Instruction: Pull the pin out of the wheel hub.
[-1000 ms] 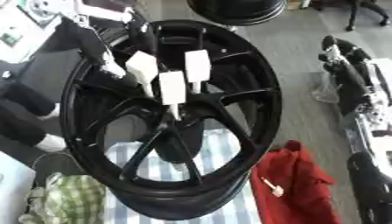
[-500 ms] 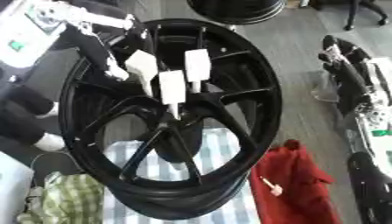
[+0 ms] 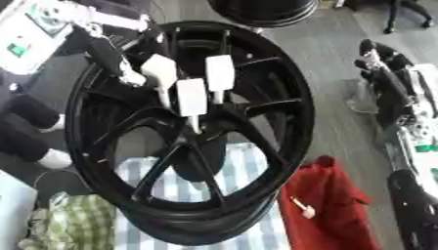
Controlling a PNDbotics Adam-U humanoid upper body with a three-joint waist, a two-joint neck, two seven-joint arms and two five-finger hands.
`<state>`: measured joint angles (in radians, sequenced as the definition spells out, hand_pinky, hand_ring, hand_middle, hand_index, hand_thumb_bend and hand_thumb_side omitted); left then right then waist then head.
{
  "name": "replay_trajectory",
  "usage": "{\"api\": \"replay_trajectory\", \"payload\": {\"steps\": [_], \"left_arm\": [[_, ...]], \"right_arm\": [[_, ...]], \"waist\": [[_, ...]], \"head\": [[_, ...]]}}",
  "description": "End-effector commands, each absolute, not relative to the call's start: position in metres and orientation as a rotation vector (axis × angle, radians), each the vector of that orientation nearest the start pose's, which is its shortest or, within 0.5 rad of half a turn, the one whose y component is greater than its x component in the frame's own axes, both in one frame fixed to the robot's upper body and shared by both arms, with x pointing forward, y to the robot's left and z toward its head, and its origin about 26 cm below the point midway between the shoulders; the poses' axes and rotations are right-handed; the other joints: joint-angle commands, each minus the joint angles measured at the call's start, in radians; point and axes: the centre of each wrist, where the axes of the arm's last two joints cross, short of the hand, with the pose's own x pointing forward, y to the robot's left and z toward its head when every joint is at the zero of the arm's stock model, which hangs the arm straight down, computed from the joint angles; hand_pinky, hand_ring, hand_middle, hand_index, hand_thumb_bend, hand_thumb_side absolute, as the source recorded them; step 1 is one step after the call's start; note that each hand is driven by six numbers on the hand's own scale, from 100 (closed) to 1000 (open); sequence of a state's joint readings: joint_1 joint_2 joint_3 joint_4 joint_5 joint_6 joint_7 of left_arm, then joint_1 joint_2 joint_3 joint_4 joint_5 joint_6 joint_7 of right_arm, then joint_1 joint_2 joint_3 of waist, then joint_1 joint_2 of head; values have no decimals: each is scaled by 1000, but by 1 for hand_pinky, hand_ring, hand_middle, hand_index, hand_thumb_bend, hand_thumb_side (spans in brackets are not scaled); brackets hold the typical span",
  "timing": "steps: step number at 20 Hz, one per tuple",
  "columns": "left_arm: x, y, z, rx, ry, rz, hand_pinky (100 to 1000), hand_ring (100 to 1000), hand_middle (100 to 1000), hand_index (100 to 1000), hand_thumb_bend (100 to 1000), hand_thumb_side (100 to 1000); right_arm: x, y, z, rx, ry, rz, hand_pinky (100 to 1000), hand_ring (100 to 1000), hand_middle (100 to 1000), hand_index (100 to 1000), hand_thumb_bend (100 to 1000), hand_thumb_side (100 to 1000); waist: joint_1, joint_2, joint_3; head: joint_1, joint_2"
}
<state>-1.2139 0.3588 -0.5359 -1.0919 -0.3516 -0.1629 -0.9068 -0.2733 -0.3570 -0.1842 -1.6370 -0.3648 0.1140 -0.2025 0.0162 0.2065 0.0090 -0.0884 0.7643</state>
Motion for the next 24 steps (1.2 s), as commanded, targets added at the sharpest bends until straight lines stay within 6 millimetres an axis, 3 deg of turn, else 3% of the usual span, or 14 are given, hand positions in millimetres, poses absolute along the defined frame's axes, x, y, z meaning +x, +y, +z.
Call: {"api": "replay_trajectory", "payload": {"steps": [1,5,11,17,18,19,24], "left_arm": [[453,110,300,205,-1408,-2113,713,694,577,585,203,295],[453,111,302,231,-1403,-2113,686,655,529,521,100,194],[448,114,318,265,-1467,-2093,653,611,474,429,100,123],[436,123,347,282,-1582,-2036,643,602,464,402,100,100],[433,125,352,284,-1605,-2023,639,598,459,395,100,178],[430,129,359,285,-1633,-2004,639,597,459,394,100,100],[413,160,392,311,-1759,-1887,631,590,454,388,100,100]], "right_arm": [[335,-349,138,-168,-1853,-246,922,777,796,776,287,392],[335,-349,138,-166,-1854,-246,923,777,796,776,285,394],[335,-349,138,-167,-1853,-248,923,777,797,777,282,398],[334,-350,138,-171,-1852,-251,923,777,796,777,282,397],[334,-351,138,-172,-1851,-252,924,777,796,777,280,402],[334,-351,138,-174,-1851,-252,924,777,796,777,281,398],[332,-354,138,-188,-1852,-258,924,777,796,777,280,398]], "waist": [[-3,-13,-1],[-2,-14,-1],[-1,-17,-1],[0,-19,3],[0,-20,5],[1,-20,6],[6,-23,18]], "head": [[1,6],[0,6],[-5,6],[-19,6],[-22,6],[-25,6],[-47,6]]}}
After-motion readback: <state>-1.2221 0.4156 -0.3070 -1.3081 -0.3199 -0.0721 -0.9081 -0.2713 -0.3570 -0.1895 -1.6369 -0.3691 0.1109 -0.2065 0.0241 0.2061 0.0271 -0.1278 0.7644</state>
